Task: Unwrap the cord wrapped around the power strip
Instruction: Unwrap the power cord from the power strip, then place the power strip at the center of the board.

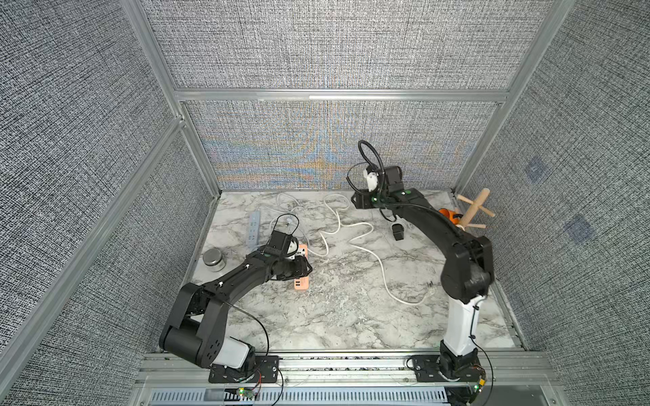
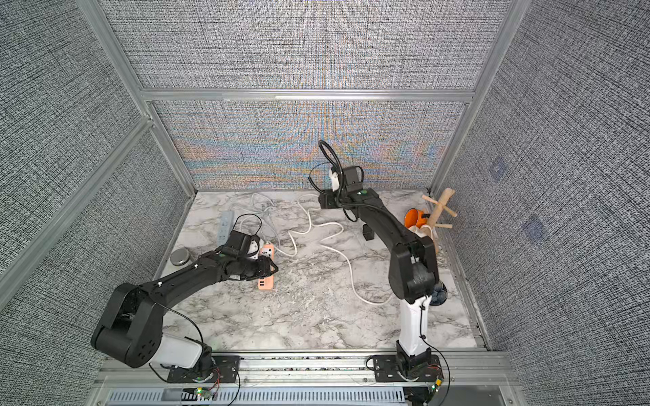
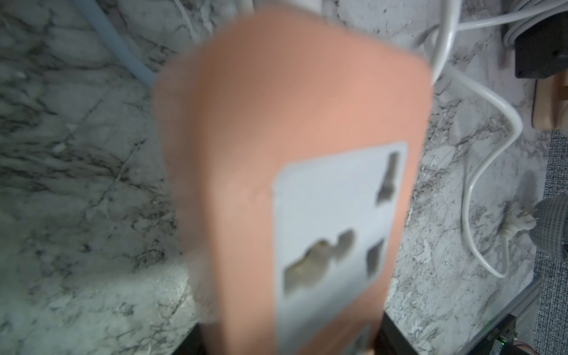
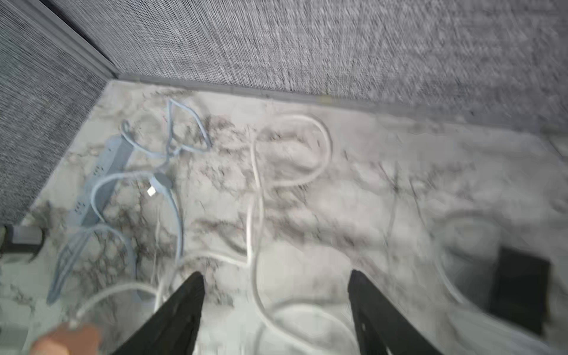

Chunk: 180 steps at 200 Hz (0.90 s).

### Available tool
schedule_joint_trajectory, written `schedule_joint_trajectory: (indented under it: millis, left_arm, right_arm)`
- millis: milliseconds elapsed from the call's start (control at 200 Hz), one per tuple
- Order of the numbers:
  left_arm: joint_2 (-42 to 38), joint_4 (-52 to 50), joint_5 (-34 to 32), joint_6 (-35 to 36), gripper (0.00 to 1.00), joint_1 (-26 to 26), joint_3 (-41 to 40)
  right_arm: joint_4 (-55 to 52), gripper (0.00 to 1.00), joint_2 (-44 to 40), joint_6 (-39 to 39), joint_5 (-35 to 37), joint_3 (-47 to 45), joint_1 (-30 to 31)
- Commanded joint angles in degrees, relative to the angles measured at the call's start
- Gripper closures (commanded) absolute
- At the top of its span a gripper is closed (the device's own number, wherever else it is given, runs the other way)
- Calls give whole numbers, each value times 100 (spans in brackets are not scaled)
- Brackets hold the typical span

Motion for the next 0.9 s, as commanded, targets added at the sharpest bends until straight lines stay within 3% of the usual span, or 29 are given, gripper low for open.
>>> schedule_joint_trajectory:
  millis: [0, 110, 235, 360, 601, 741, 896]
  left_arm:
    - [69, 223, 267, -3, 100, -1, -155]
    - [210, 415, 446, -59, 100, 2, -313]
    - [330, 490, 473, -39, 100, 1, -382]
    - [389, 419, 510, 79, 100, 0, -413]
    - [325, 543, 749, 52, 100, -2, -712]
    - [471, 561, 816, 62, 73, 1, -679]
    - [477, 537, 754, 53, 60, -2, -680]
  right_arm:
    - [-497, 31, -793, 26, 74, -1087, -35]
    - [-396, 33, -1480, 307, -170, -2271, 0]
    - [-315, 34, -1646, 483, -156, -3152, 75]
    - [-93, 34, -1550, 630, -115, -3609, 108]
    - [103, 43, -1462, 943, -25, -4280, 270]
    - [-165, 43, -1530, 1115, 200, -4469, 493]
    - [-1004, 39, -1825, 1602, 746, -4474, 717]
